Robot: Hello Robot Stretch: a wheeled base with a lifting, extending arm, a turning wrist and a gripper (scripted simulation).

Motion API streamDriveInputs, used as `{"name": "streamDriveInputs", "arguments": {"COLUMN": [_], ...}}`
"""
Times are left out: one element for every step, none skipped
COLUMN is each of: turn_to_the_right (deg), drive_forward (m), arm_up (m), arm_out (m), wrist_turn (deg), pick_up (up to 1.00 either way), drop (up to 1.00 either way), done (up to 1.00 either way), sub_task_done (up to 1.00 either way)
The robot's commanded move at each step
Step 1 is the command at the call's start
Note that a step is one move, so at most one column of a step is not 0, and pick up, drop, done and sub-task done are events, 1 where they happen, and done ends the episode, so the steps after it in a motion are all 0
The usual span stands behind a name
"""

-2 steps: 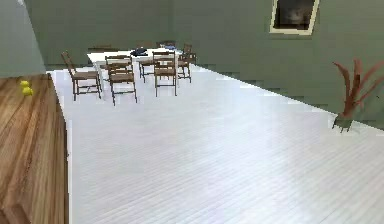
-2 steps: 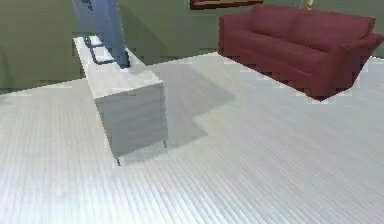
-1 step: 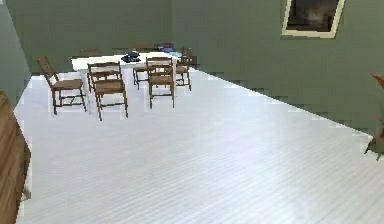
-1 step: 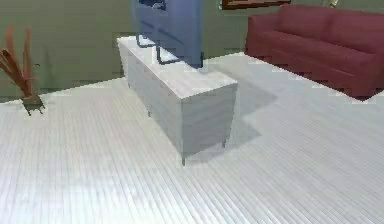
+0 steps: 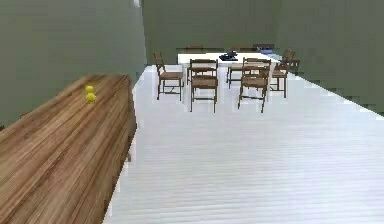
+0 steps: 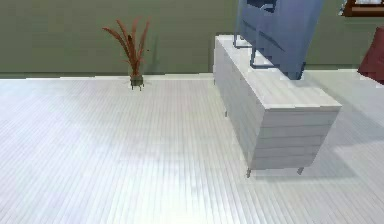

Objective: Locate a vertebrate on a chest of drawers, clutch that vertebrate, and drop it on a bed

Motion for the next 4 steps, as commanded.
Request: {"name": "streamDriveInputs", "arguments": {"turn_to_the_right": [0.0,-45.0,-45.0,-39.0], "drive_forward": [0.65,0.0,0.0,0.0], "arm_up": [0.0,0.0,0.0,0.0], "arm_out": [0.0,0.0,0.0,0.0], "wrist_turn": [0.0,0.0,0.0,0.0], "pick_up": [0.0,0.0,0.0,0.0], "drop": [0.0,0.0,0.0,0.0], "done": [0.0,0.0,0.0,0.0], "sub_task_done": [0.0,0.0,0.0,0.0]}}
